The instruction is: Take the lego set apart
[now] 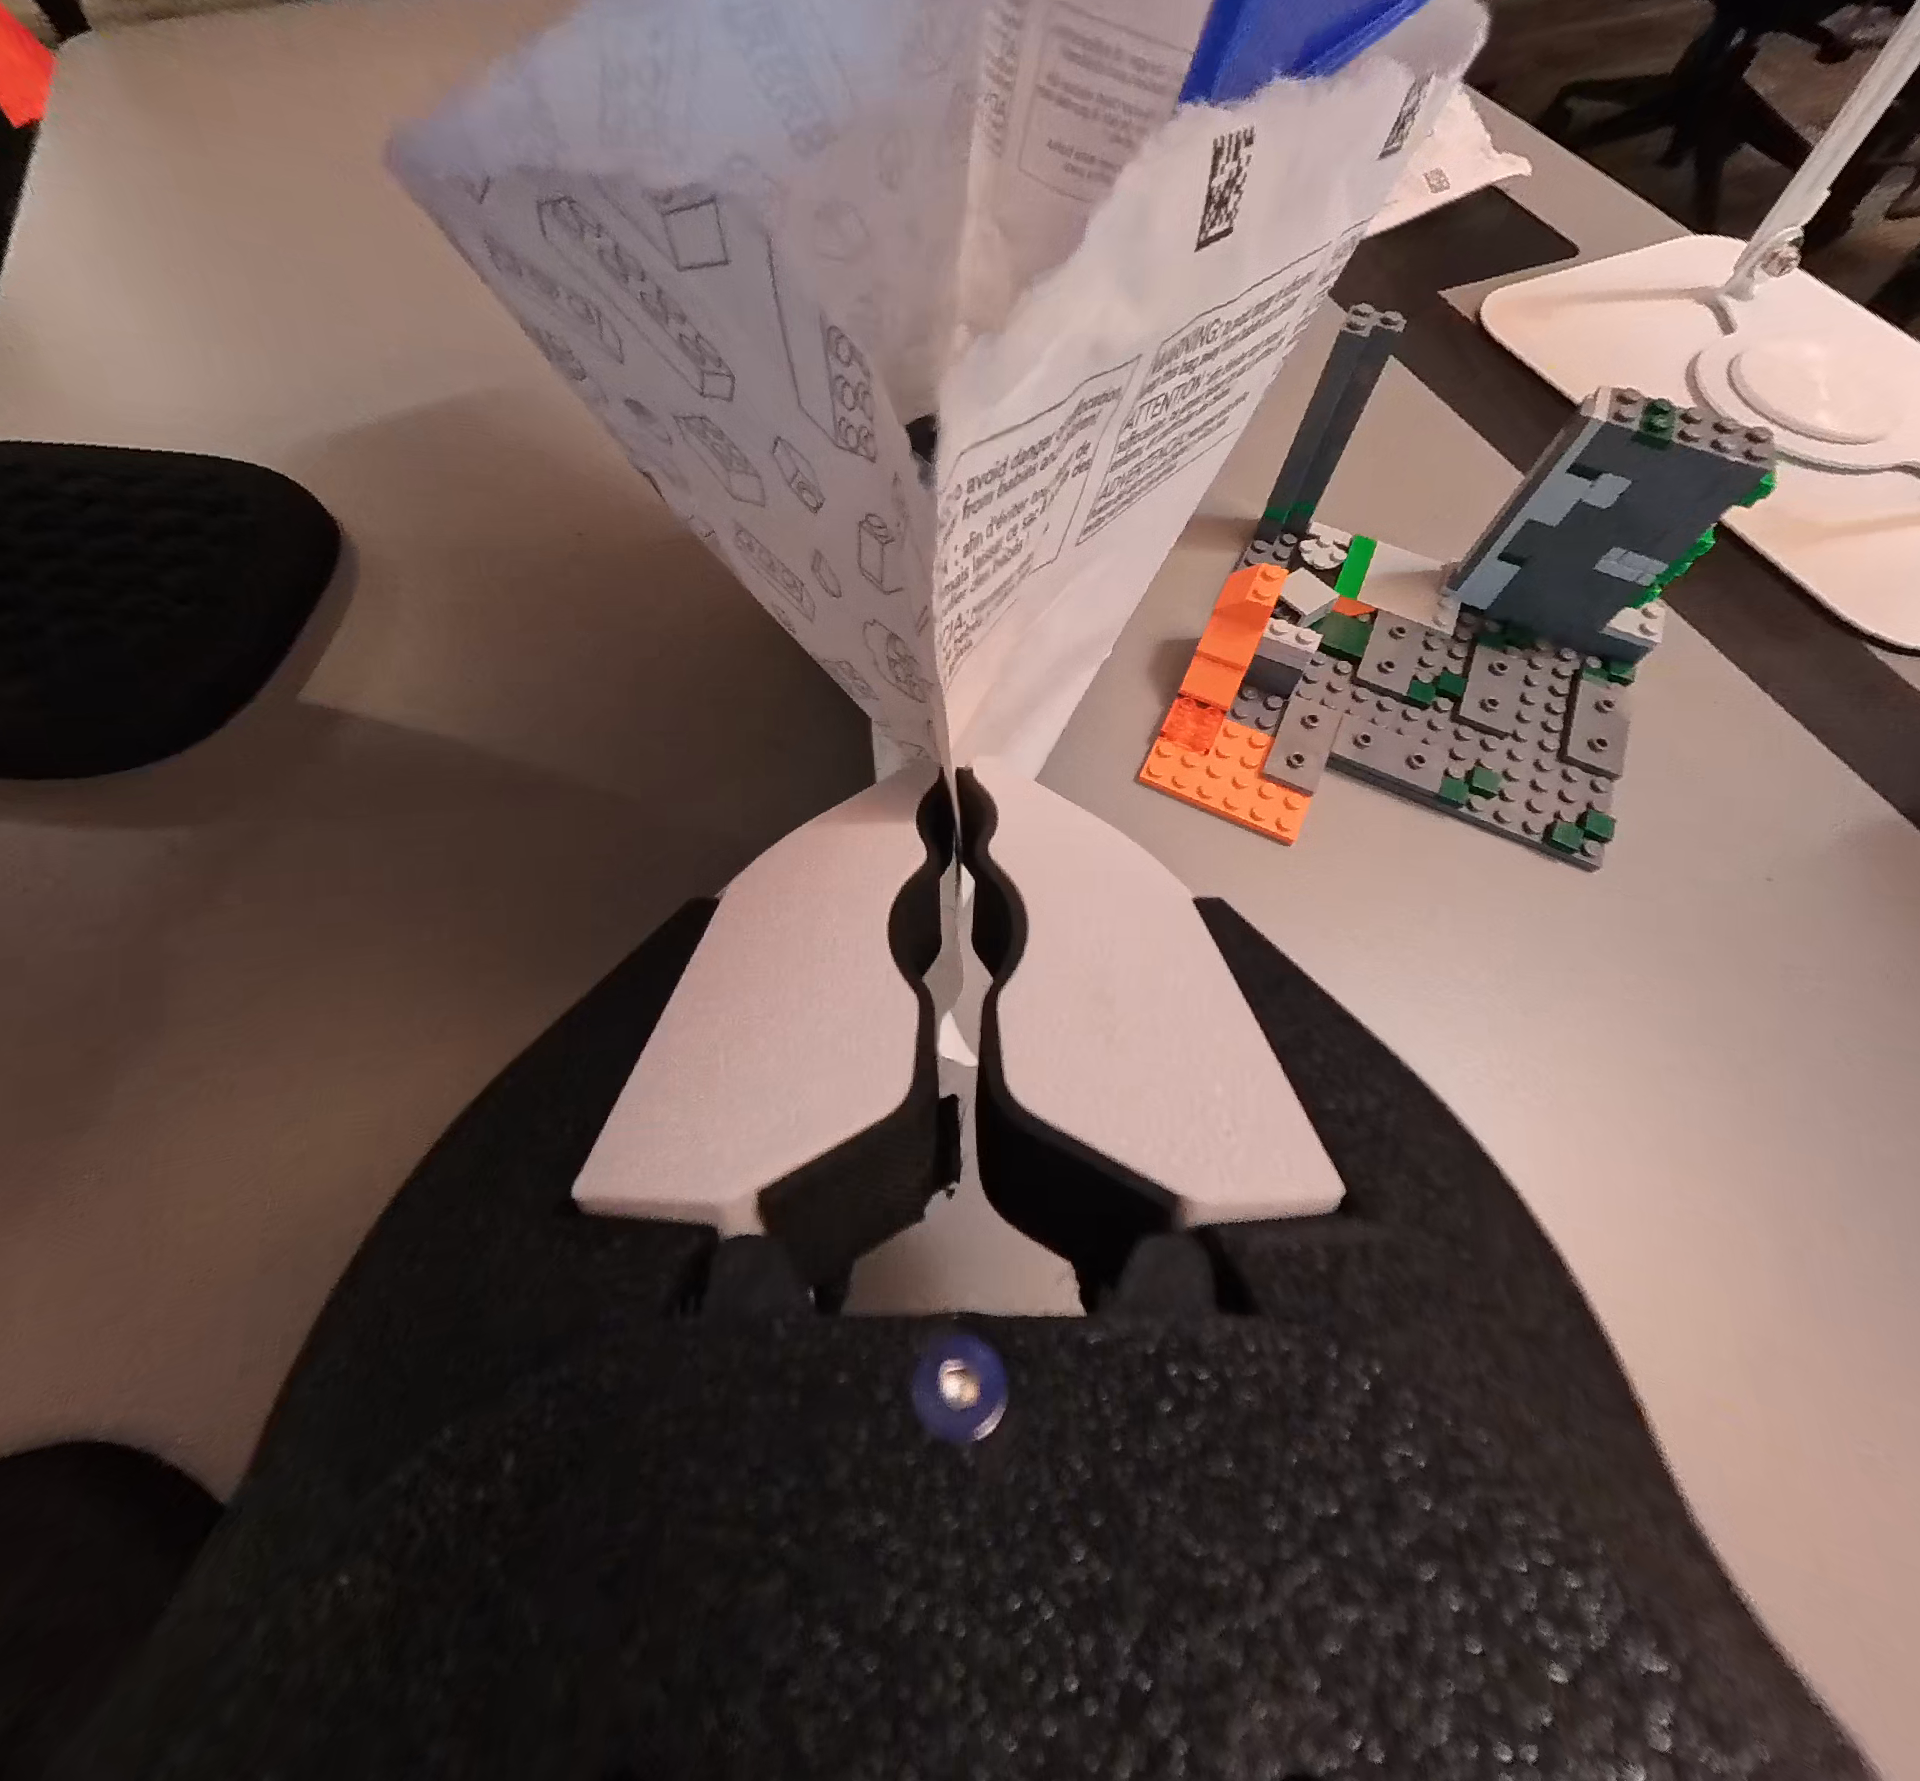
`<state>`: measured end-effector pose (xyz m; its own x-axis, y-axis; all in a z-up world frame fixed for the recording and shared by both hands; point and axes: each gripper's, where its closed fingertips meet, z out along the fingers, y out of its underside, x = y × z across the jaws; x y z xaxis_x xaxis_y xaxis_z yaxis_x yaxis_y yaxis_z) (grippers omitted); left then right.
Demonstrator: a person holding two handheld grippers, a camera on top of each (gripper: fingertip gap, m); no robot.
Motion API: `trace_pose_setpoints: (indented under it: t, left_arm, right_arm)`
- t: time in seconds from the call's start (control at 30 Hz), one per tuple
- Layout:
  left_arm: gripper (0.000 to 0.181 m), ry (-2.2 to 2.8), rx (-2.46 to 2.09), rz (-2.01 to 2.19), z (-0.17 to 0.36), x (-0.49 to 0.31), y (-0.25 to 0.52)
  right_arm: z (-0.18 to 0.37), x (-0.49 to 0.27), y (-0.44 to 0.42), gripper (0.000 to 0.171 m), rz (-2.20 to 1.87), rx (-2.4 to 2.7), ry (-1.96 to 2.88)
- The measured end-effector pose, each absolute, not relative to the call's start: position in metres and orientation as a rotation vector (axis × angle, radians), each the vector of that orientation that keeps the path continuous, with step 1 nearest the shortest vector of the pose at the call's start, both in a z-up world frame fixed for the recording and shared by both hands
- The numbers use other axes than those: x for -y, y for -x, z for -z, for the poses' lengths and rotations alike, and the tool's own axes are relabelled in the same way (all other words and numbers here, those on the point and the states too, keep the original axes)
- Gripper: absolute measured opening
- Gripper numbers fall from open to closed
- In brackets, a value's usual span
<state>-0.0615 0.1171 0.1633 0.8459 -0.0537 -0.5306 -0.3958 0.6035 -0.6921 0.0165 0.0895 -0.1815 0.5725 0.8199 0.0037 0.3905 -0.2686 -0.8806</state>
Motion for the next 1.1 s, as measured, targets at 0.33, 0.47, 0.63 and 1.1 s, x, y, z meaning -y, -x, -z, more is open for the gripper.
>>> trace_pose_setpoints:
  t: [0.33, 0.47, 0.63, 1.1]
  left_arm:
    - [0.005, 0.881, -0.536, -0.168, -0.157, -0.106, 0.067]
    - [0.005, 0.824, -0.514, -0.163, -0.163, -0.094, 0.071]
    - [0.005, 0.756, -0.492, -0.138, -0.169, -0.077, 0.075]
    - [0.006, 1.050, -0.663, -0.156, -0.154, -0.132, 0.065]
  right_arm:
    - [0.183, -0.095, -0.023, 0.000, -0.581, 0.915, 1.915]
    - [0.184, -0.098, -0.026, 0.000, -0.594, 0.883, 1.931]
    - [0.186, -0.101, -0.029, 0.000, -0.598, 0.857, 1.948]
    - [0.185, -0.100, -0.031, 0.000, -0.562, 0.880, 1.934]
